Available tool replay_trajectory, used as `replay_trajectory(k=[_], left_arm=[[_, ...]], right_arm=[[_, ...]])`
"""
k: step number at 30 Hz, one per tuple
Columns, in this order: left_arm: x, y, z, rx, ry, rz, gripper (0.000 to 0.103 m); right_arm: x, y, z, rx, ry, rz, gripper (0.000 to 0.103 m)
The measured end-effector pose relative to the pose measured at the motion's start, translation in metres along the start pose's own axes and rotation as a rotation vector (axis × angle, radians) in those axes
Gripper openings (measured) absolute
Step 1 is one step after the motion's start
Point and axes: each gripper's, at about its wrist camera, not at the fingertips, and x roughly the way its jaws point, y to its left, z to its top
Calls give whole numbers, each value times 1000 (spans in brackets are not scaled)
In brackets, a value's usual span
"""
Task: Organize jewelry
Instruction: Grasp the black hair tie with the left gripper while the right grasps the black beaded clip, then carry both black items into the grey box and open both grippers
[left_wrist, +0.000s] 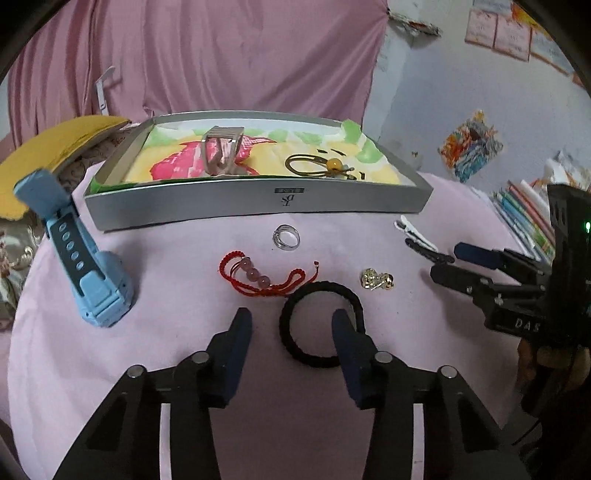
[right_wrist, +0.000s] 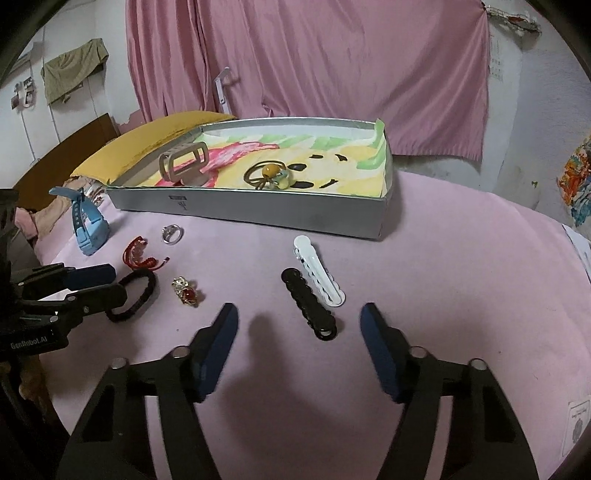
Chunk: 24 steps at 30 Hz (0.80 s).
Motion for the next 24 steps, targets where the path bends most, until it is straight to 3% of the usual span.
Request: replay_trajectory(k=[4,13,15,24], left_arm=[[2,-4,6,28,39,22,40],[5,-18,6,111,72,41,16],[5,-19,6,118,73,44,6],[-1,-14,-1,74,46,-27,5]], right_arm=[[5,-2,3,-4,25,5,43],[6,4,4,-64,39,-23,15],[5,5,3,-76,42,-19,13],[-4,14,-5,-100,39,46,13]])
